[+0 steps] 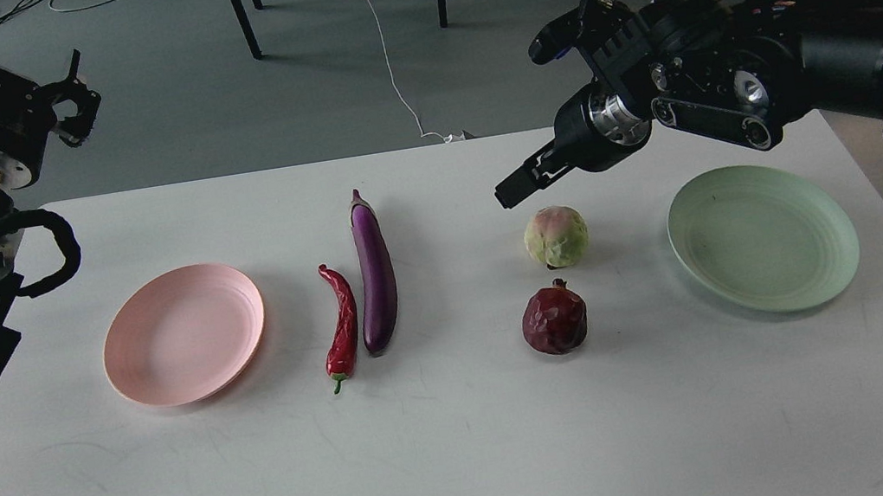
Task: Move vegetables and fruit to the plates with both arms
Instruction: 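Grasp the pale green vegetable with the right gripper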
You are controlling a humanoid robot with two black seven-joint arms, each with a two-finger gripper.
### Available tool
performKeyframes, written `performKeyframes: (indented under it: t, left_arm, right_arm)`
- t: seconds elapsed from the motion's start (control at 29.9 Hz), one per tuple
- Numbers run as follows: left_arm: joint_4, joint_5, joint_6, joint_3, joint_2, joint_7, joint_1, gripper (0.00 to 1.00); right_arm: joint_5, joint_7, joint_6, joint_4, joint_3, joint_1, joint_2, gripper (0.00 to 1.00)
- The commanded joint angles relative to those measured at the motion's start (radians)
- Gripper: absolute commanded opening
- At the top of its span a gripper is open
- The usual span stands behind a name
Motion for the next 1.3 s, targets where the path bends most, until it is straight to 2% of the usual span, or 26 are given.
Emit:
performKeyframes:
  t: [0.0,0.3,0.87,1.14,1.2,1.27]
  left_arm:
    - [0.000,0.001,0.000,0.004,-0.002,-0.001,0.005,0.99]
    - [0.001,0.001,0.000,0.006,-0.007,0.002,0.017,0.99]
    - [0.001,0.001,0.000,0.004,-0.014,-0.001,0.029,0.99]
    - [0.001,0.001,0.000,0.004,-0.013,-0.001,0.043,0.99]
    - [0.001,0.001,0.000,0.004,-0.011,-0.001,0.046,0.99]
    - [0.001,0.001,0.000,0.004,-0.008,-0.001,0.048,0.99]
  right_arm:
    - [-0.025,0.003,0.000,-0.038,-0.010,-0.048,0.024,0.96]
    - [-0.071,0.010,0.000,-0.126,-0.014,-0.166,0.041,0.93]
    - [-0.074,0.002,-0.013,-0.262,-0.014,-0.212,0.081,0.93]
    - [-0.072,0.000,-0.013,-0.274,-0.013,-0.240,0.081,0.93]
    - [-0.072,-0.001,-0.013,-0.285,-0.013,-0.257,0.081,0.92]
    - [-0.072,-0.001,-0.013,-0.290,-0.013,-0.269,0.081,0.86]
